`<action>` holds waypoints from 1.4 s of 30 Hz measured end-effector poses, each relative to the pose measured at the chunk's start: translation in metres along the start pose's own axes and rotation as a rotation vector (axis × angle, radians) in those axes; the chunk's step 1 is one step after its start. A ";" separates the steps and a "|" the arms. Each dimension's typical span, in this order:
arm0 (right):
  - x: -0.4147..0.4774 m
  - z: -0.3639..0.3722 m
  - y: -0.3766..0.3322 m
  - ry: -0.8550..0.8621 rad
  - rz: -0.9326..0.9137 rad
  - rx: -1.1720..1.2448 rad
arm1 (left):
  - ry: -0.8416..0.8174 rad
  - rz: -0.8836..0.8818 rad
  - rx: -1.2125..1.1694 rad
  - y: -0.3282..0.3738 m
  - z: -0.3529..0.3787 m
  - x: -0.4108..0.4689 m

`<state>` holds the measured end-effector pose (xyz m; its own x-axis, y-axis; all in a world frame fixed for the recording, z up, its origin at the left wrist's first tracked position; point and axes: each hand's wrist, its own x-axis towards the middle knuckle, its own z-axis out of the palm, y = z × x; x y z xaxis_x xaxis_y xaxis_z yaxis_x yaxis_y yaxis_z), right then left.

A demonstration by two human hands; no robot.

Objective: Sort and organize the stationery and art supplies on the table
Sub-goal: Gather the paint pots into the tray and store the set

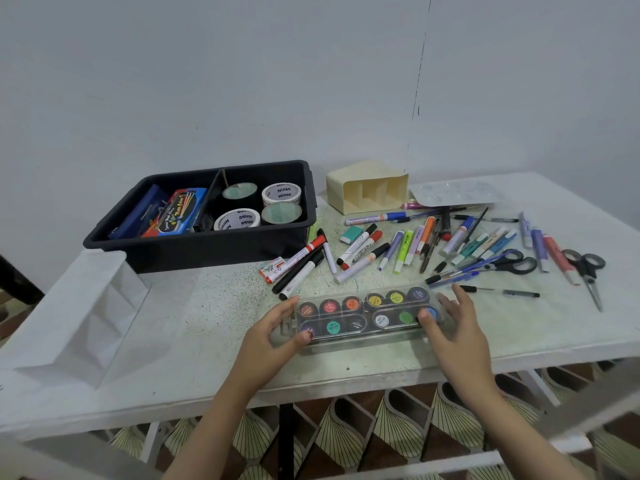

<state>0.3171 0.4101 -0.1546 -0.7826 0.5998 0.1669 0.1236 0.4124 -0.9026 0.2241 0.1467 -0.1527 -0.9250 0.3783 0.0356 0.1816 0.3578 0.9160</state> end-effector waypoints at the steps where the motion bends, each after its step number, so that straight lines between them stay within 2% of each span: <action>1: -0.002 0.002 -0.001 0.008 0.000 0.035 | -0.001 -0.003 0.000 0.001 0.000 0.000; 7: -0.006 0.005 -0.004 0.034 -0.029 0.116 | -0.008 -0.003 -0.018 0.000 -0.001 0.000; 17: -0.005 0.003 -0.004 0.033 -0.135 0.014 | 0.029 -0.070 0.020 0.009 0.007 -0.006; 20: -0.008 0.004 -0.004 0.030 -0.121 0.063 | 0.102 -0.147 0.076 0.010 0.012 -0.010; 23: -0.008 0.005 -0.002 0.036 -0.117 0.083 | 0.130 -0.195 0.249 0.012 0.019 -0.015; 26: -0.008 0.005 -0.002 0.039 -0.115 0.084 | 0.151 -0.152 0.321 0.013 0.029 -0.014; 32: -0.008 0.006 -0.002 0.045 -0.107 0.073 | 0.165 -0.118 0.256 0.010 0.032 -0.010; 42: -0.009 0.006 -0.003 0.031 -0.093 0.081 | 0.071 -0.094 0.360 0.013 0.030 -0.013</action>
<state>0.3203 0.3995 -0.1562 -0.7687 0.5833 0.2624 0.0008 0.4111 -0.9116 0.2481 0.1721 -0.1536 -0.9617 0.2742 -0.0027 0.1890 0.6699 0.7180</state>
